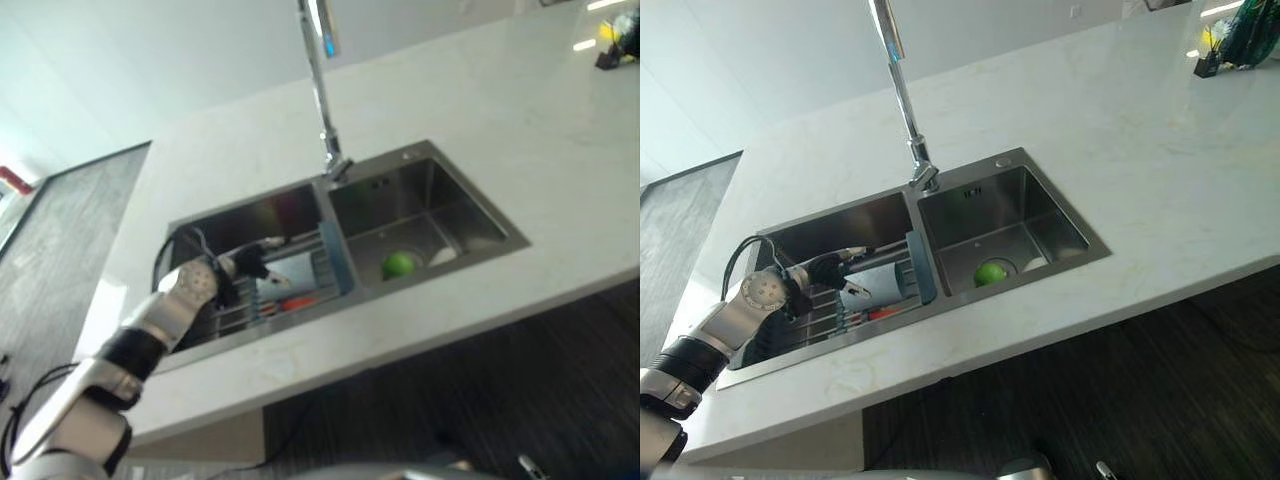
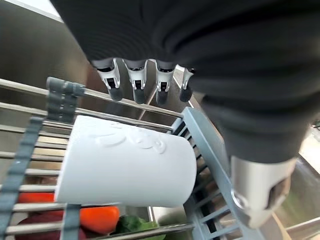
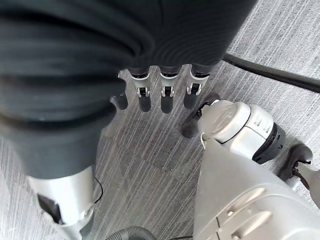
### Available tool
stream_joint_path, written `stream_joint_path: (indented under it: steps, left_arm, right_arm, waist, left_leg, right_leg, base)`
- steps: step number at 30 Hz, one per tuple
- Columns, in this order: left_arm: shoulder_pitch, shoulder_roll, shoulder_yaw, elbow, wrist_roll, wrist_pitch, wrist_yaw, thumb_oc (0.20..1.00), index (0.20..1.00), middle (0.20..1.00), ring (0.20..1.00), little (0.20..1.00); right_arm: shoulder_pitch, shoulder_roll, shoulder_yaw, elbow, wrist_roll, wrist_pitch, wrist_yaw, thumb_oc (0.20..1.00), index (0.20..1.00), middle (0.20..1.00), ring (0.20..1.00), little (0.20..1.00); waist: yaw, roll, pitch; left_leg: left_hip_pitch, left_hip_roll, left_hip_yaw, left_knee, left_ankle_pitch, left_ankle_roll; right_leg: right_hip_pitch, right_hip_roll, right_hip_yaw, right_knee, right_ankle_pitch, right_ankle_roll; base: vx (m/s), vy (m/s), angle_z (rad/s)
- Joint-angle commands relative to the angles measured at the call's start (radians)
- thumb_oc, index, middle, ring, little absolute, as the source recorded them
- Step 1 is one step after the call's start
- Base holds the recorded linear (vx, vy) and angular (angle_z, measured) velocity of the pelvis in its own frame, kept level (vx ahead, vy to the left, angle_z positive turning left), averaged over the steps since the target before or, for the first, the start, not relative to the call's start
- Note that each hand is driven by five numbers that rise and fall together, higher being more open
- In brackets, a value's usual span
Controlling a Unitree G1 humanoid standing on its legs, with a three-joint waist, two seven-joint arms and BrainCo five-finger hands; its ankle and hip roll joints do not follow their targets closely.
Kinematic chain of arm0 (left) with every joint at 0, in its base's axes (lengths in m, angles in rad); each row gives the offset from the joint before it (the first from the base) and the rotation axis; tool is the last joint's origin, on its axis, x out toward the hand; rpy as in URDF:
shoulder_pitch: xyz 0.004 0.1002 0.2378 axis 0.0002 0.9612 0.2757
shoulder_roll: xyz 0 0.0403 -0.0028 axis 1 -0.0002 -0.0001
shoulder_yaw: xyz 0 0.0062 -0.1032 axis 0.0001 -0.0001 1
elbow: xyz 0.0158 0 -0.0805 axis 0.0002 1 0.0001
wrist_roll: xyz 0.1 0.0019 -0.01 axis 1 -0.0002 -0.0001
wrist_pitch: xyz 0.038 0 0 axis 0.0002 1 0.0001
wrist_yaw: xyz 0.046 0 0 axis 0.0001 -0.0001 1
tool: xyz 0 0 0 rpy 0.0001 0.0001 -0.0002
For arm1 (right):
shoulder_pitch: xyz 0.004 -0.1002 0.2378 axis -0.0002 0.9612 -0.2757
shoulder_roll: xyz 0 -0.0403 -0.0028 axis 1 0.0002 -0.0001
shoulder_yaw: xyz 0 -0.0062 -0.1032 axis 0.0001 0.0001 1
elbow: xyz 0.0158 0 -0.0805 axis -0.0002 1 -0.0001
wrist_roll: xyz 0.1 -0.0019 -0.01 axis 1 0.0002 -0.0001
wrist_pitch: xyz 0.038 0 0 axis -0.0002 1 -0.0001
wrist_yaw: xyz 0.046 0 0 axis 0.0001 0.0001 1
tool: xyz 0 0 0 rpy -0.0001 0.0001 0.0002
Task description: Place the dishes in the dishwasher.
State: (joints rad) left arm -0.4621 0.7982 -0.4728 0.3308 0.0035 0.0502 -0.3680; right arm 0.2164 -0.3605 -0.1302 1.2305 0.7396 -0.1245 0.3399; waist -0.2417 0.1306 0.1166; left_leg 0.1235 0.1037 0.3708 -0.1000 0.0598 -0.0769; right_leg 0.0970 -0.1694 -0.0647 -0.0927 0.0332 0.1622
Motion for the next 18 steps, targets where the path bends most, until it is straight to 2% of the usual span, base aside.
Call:
stream_joint_path:
  steps: [1,5,9,13,18]
  left_arm:
    - [-0.059,0.010,0.075,0.035,0.005,-0.002,0.015,1.000,1.000,1.000,1.000,1.000]
    - [-0.044,-0.003,0.076,0.036,0.034,0.000,0.026,1.000,1.000,1.000,1.000,1.000]
    - [-0.047,-0.009,0.059,0.068,0.090,0.004,0.083,1.000,1.000,1.000,1.000,1.000]
    - [-0.048,-0.021,0.053,0.089,0.112,0.002,0.090,1.000,1.000,1.000,1.000,1.000]
    - [-0.050,-0.030,0.026,0.124,0.121,0.035,0.081,1.000,1.000,1.000,1.000,1.000]
  right_arm:
    - [-0.019,-0.001,-0.009,0.015,-0.011,-0.032,0.009,1.000,1.000,1.000,1.000,1.000]
    - [-0.008,-0.013,-0.021,-0.004,-0.016,-0.029,0.019,1.000,1.000,1.000,1.000,1.000]
    - [0.000,-0.020,-0.018,-0.032,-0.028,-0.024,0.019,1.000,1.000,1.000,1.000,1.000]
    - [0.008,-0.032,-0.017,-0.060,-0.032,-0.023,0.007,1.000,1.000,1.000,1.000,1.000]
    - [0.020,-0.055,-0.038,-0.079,-0.029,-0.027,0.017,1.000,1.000,1.000,1.000,1.000]
  waist:
    - [-0.018,-0.013,0.016]
    - [-0.026,-0.008,0.027]
    - [-0.039,-0.005,0.043]
    - [-0.050,0.001,0.064]
    - [-0.063,0.006,0.081]
  left_leg:
    - [0.030,-0.016,-0.022,0.063,-0.146,0.028]
    - [0.030,-0.022,-0.020,0.063,-0.148,0.028]
    - [0.020,-0.027,-0.013,0.067,-0.147,0.029]
    - [0.007,-0.032,-0.008,0.072,-0.145,0.027]
    - [0.001,-0.035,-0.001,0.082,-0.145,0.023]
  right_leg:
    - [-0.039,-0.038,-0.059,0.056,-0.029,0.055]
    - [-0.045,-0.044,-0.054,0.057,-0.027,0.060]
    - [-0.061,-0.053,-0.041,0.063,-0.022,0.067]
    - [-0.077,-0.058,-0.035,0.070,-0.022,0.070]
    - [-0.083,-0.063,-0.031,0.071,-0.021,0.072]
  base:
    - [0.03,0.026,-0.02]
    - [0.03,0.051,-0.02]
    - [0.03,0.054,-0.02]
    - [-0.01,0.068,-0.13]
    - [0.00,0.022,-0.01]
